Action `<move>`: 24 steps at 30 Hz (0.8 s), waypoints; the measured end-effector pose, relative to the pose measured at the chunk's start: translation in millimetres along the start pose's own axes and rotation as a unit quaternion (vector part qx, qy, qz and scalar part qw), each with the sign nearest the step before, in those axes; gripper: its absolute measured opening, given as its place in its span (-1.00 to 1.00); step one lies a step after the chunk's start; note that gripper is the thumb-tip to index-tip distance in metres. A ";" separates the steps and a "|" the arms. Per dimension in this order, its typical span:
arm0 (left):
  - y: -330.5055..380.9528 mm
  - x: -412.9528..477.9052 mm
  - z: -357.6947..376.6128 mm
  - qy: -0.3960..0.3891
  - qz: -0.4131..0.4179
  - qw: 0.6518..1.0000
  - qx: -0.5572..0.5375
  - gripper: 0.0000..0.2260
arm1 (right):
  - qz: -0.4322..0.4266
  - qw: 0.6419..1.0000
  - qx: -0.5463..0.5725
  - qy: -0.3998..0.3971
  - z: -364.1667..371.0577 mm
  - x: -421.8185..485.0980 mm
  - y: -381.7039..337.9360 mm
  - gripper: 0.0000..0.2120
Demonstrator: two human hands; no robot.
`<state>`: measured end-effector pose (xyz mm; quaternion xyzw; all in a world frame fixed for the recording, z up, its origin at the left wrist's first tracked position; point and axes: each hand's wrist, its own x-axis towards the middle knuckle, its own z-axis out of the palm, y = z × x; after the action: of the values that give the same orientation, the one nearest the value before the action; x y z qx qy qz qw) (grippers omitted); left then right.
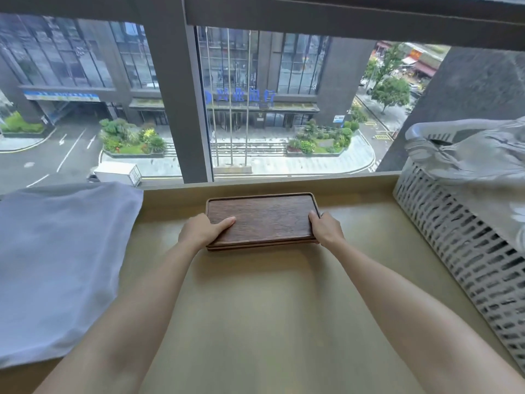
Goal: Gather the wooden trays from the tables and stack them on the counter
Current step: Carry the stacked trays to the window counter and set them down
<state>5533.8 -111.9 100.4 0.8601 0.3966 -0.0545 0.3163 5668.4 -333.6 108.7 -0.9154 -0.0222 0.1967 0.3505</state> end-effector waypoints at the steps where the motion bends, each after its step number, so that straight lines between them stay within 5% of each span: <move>1: 0.3 4.4 0.8 -0.002 0.001 1.000 0.004 -0.40 | -0.001 1.000 -0.005 0.000 0.6 3.7 -1.5 -0.52; 24: 2.5 43.7 1.1 0.004 0.003 0.998 0.063 -0.34 | -0.028 0.989 -0.144 -0.029 10.5 41.3 -8.1 -0.54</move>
<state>5565.4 -85.5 85.7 0.8798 0.3907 -0.0750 0.2602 5703.3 -313.4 92.7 -0.9493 -0.0862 0.2085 0.2191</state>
